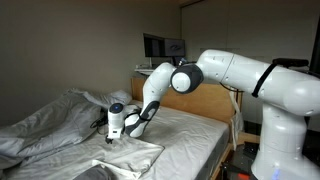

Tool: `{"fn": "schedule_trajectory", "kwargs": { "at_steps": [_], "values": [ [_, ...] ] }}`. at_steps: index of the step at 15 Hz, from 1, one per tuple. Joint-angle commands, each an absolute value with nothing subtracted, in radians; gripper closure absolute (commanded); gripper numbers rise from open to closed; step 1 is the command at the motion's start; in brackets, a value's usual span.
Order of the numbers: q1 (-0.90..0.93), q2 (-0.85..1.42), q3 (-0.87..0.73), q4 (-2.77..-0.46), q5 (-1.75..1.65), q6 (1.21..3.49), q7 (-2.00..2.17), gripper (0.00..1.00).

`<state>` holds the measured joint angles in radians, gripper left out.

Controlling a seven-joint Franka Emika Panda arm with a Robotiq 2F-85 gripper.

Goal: Fold the cloth

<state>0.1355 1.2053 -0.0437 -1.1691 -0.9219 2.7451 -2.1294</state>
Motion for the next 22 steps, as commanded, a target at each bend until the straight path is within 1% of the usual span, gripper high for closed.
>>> {"fn": "schedule_trajectory", "kwargs": {
  "at_steps": [1, 4, 6, 8, 14, 18, 22],
  "values": [
    [0.200, 1.161, -0.171, -1.302, -1.040, 2.893, -1.924, 0.00],
    [0.328, 1.204, -0.373, -1.321, -1.079, 3.034, -1.707, 0.00],
    [0.410, 1.239, -0.472, -1.341, -1.112, 3.106, -1.569, 0.00],
    [0.498, 1.256, -0.563, -1.381, -1.157, 3.163, -1.434, 0.00],
    [0.701, 1.314, -0.774, -1.454, -1.177, 3.265, -1.196, 0.00],
    [0.755, 1.229, -0.802, -1.590, -1.223, 3.368, -1.262, 0.00],
    [0.738, 1.113, -0.790, -1.703, -1.393, 3.548, -1.297, 0.00]
  ]
}}
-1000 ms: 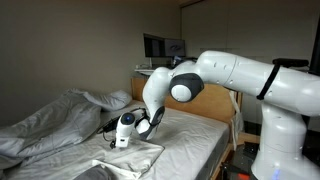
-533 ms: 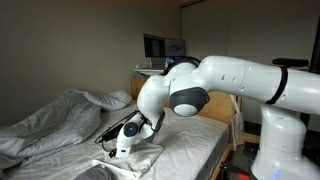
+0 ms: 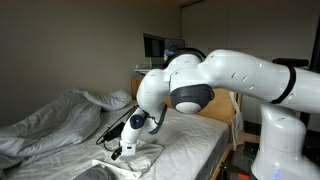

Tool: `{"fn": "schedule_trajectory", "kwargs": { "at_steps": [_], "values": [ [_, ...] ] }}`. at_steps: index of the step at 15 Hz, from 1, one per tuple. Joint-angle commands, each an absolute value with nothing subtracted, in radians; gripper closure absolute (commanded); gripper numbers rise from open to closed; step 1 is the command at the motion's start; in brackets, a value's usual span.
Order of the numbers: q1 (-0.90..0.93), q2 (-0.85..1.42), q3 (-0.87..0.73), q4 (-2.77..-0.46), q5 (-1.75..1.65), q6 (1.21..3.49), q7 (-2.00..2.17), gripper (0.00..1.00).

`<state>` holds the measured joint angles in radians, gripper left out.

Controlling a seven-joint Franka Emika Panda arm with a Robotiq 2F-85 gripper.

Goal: Fold the cloth

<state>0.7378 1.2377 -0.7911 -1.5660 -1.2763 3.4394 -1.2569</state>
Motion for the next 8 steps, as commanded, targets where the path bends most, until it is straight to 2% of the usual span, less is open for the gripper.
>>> {"fn": "schedule_trajectory", "kwargs": {
  "at_steps": [1, 2, 4, 5, 6, 8],
  "values": [
    [0.664, 1.020, -0.672, -1.708, -1.514, 3.475, -1.314, 0.00],
    [0.678, 0.999, -0.692, -1.743, -1.552, 3.482, -1.307, 0.00],
    [0.609, 0.890, -0.596, -1.798, -1.710, 3.414, -1.289, 0.00],
    [0.680, 0.923, -0.700, -1.805, -1.705, 3.496, -1.242, 0.00],
    [0.651, 0.862, -0.652, -1.841, -1.770, 3.457, -1.238, 0.00],
    [0.659, 0.833, -0.675, -1.867, -1.842, 3.462, -1.208, 0.00]
  ]
}}
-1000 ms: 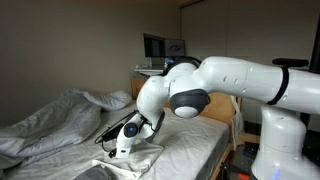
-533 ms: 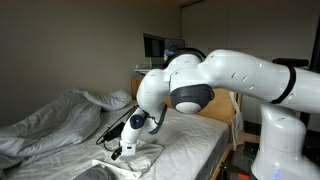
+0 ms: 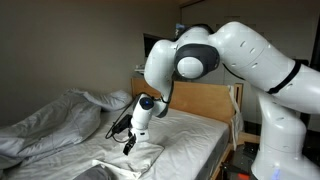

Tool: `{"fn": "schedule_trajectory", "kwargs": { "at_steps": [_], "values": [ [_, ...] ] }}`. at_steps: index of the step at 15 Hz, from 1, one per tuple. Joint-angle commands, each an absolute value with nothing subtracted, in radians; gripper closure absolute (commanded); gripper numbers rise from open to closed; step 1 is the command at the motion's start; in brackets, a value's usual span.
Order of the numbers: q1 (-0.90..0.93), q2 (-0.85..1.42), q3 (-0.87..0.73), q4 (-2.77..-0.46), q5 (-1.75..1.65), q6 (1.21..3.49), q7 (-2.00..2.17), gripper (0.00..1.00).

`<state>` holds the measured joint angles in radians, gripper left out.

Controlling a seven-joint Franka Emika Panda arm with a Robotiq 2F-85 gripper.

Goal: Fold the cloth

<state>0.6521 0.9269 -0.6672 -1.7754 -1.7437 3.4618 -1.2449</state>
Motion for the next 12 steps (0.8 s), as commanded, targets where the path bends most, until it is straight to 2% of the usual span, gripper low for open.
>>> {"fn": "schedule_trajectory", "kwargs": {
  "at_steps": [1, 8, 9, 12],
  "values": [
    [0.677, 0.823, -0.698, -1.882, -1.876, 3.461, -1.183, 0.00],
    [0.623, 0.727, -0.690, -1.943, -2.096, 3.461, -1.088, 0.00],
    [0.652, 0.802, -0.707, -1.895, -2.036, 3.461, -1.108, 0.00],
    [0.634, 0.771, -0.705, -1.910, -2.064, 3.461, -1.103, 0.00]
  ]
}}
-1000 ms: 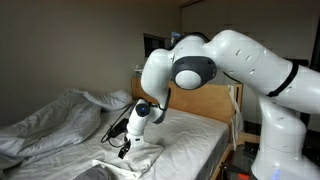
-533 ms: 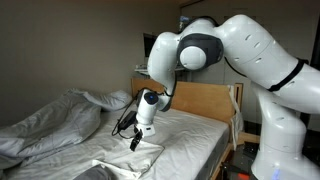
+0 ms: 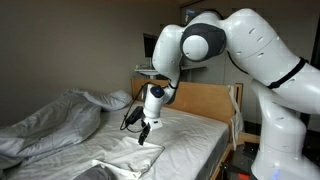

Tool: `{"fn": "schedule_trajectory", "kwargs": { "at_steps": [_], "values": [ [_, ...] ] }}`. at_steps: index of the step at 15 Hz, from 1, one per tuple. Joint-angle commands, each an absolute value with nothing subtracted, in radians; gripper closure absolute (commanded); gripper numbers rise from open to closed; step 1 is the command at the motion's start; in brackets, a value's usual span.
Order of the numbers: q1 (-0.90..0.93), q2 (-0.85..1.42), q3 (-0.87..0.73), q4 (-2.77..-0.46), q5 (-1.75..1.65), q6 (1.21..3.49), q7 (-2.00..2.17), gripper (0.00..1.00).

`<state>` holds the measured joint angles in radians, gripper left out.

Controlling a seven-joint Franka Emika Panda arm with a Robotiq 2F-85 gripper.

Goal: Fold the cloth

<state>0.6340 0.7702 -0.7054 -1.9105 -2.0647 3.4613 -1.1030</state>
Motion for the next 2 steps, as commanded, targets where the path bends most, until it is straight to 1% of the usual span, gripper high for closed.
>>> {"fn": "schedule_trajectory", "kwargs": {
  "at_steps": [1, 2],
  "values": [
    [0.633, 0.767, -0.704, -1.912, -2.068, 3.461, -1.103, 0.00],
    [0.633, 0.765, -0.703, -1.913, -2.069, 3.461, -1.103, 0.00]
  ]
}}
